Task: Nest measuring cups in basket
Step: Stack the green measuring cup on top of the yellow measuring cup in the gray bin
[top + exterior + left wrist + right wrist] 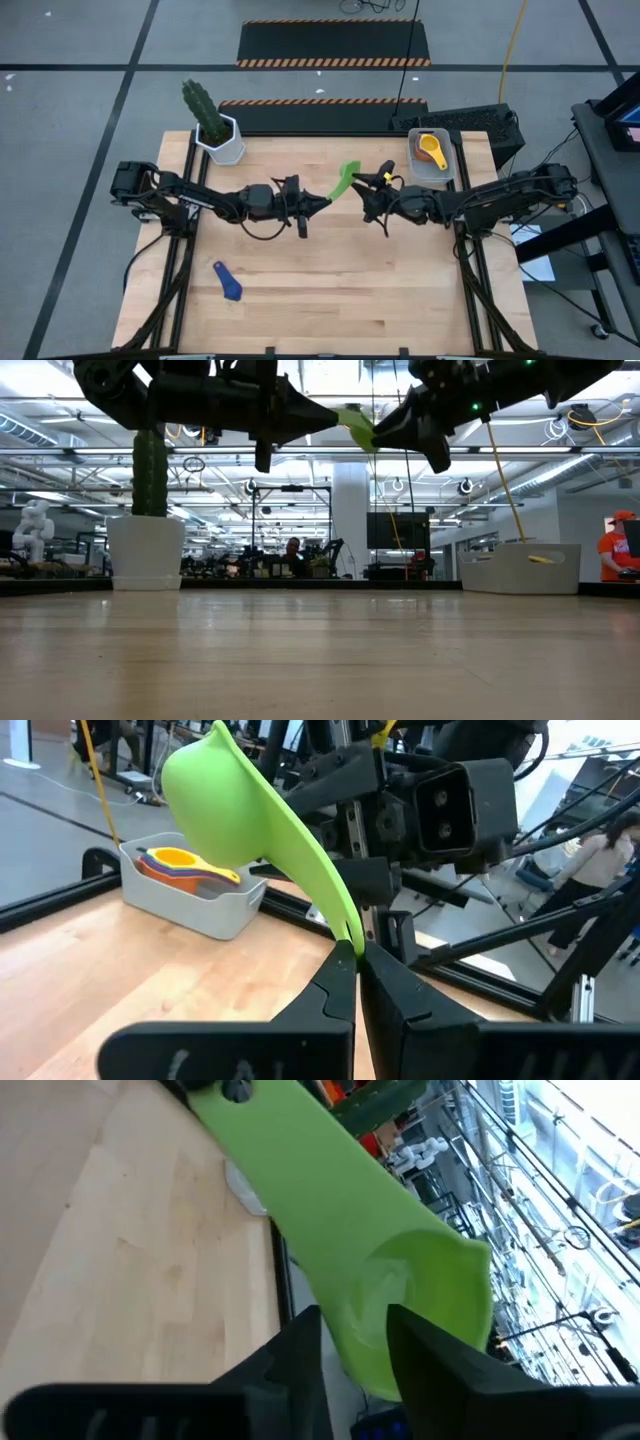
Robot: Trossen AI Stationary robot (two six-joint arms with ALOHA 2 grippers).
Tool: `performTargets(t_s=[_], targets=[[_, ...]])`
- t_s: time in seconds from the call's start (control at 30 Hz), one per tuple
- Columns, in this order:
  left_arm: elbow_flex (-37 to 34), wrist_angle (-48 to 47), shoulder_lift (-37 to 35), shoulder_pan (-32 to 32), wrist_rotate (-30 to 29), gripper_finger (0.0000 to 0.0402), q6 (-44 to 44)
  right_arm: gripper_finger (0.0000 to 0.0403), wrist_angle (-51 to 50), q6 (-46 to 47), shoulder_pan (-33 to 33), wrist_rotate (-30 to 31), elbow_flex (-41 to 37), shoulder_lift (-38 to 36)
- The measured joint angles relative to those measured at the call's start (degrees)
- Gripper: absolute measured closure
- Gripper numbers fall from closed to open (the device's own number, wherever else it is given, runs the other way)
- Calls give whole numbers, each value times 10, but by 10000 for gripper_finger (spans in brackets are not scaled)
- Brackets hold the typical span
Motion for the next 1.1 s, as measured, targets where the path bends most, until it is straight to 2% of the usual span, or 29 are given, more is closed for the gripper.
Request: performTargets(t_s=[0.33,0.53,0.63,0.87,1.03,1.1], targets=[[0,-14,0,0,23,397,-13,388,-36,1,-6,-18,0,10],[0,-14,0,0,27,391,-8,398,-44,2,-7,-38,0,12],[0,-10,0,-1,32,370,23,400,-44,11,-7,-40,0,12],[0,-17,-1,-1,41,290,43,402,-69,29,-7,-41,0,7],[-1,-115,-67,13,49,252,69,402,-112,47,-6,-45,0,-9],[0,-186,-108,18,48,243,85,402,-122,61,-6,-67,0,-18]])
